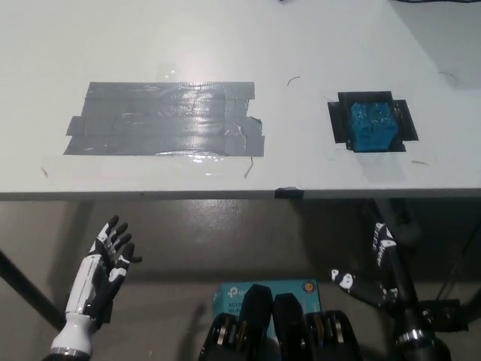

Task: A rubick's cube is kept in the black marked spot on the table and the robot uses its right arm to pick it up and hands it to a person

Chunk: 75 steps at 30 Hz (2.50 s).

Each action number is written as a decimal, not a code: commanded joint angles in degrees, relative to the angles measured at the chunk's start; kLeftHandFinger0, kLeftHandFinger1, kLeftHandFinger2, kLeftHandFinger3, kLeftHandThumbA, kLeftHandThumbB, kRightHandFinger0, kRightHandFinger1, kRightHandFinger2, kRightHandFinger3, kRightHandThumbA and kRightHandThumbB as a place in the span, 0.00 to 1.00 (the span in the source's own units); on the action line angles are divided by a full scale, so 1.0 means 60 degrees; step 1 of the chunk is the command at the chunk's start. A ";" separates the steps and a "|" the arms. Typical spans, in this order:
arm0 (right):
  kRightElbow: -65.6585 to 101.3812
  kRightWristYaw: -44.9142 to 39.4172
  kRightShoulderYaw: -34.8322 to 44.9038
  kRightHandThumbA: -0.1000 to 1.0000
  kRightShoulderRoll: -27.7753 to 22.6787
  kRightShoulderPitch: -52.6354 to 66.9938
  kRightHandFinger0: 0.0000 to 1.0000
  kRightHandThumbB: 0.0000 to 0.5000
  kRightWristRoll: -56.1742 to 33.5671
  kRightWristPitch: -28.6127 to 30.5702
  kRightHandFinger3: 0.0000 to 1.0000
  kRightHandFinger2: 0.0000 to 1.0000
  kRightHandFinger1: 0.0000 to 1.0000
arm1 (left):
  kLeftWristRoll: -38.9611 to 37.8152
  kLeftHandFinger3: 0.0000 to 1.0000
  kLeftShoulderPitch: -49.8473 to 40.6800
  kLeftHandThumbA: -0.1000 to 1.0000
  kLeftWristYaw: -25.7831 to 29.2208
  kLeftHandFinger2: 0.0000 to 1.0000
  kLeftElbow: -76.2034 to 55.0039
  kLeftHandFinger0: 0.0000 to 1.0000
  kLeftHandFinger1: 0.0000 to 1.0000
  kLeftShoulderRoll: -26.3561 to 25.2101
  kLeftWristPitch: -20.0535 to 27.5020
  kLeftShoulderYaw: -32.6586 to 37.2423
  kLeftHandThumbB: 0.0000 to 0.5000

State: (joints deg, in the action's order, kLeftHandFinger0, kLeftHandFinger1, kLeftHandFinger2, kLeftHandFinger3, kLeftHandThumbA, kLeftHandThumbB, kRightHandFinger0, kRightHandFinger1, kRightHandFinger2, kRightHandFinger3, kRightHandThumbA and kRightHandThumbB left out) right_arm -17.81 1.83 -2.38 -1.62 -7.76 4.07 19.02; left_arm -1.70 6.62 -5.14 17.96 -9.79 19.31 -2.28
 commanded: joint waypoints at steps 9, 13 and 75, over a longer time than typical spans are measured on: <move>0.4270 0.2248 0.0416 1.00 0.0700 0.1245 1.00 1.00 0.2490 0.1318 1.00 1.00 1.00 | 0.0041 1.00 0.0155 0.77 -0.0665 1.00 -0.0365 0.80 1.00 0.0042 0.0247 0.0833 0.98; 0.4993 0.2071 0.0758 1.00 0.0679 0.0680 1.00 1.00 0.3002 0.0872 1.00 1.00 1.00 | 0.0108 1.00 0.0129 0.81 -0.0747 1.00 -0.0404 0.88 1.00 -0.0046 0.0242 0.1015 0.99; -0.0320 0.0763 0.1221 0.84 -0.0736 -0.5388 1.00 0.83 0.1526 -0.4805 1.00 1.00 1.00 | -0.2036 1.00 -0.0480 0.78 -0.2787 1.00 -0.0972 1.00 1.00 -0.0468 -0.0895 0.0610 1.00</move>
State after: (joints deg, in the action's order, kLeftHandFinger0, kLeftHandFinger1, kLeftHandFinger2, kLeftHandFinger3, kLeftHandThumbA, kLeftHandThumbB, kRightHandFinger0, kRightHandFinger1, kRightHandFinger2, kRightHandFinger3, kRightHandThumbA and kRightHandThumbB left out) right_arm -13.26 3.94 4.48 -6.73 -34.47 14.72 -10.56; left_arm -14.91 4.79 -21.61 14.44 -12.34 12.65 1.20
